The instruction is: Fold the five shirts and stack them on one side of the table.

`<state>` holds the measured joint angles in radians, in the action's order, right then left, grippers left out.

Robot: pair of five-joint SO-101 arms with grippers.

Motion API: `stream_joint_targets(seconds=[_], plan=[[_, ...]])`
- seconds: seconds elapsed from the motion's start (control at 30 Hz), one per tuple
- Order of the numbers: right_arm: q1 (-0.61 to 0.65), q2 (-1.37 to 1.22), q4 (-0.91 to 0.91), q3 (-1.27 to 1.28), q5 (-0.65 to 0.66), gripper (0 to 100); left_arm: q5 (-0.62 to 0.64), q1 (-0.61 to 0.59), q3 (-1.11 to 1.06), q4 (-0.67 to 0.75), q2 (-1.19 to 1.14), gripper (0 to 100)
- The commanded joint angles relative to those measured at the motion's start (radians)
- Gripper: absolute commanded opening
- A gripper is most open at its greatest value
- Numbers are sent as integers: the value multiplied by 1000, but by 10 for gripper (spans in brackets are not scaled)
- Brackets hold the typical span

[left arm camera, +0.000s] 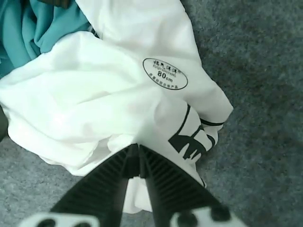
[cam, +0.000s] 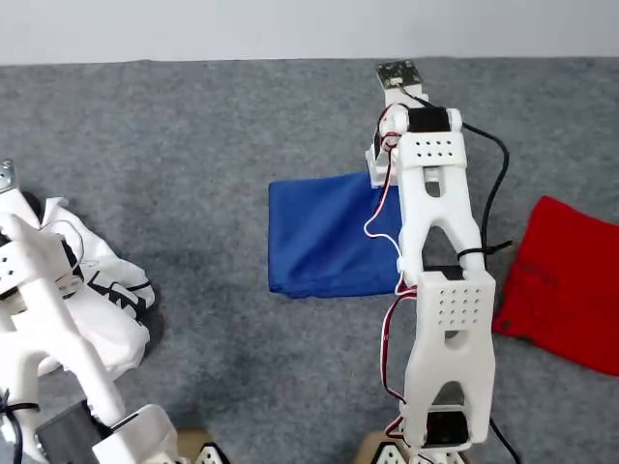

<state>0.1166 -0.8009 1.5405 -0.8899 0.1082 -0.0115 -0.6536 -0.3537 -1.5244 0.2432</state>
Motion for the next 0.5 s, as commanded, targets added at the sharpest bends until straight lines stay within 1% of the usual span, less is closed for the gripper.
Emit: stream_joint_targets(seconds=[0.0,0.07,0.13,0.4,0.47], plan=[[12,87,113,-54,-14,128,6,3,7,12,29,6],[10,87,183,-54,-14,56,6,3,7,12,29,6],[10,87,236,-54,-12,8,6,3,7,12,29,6],[-5,127,257,89,-14,26,6,3,7,12,29,6],[-12,156,259,147,-14,58,6,3,7,12,29,6]])
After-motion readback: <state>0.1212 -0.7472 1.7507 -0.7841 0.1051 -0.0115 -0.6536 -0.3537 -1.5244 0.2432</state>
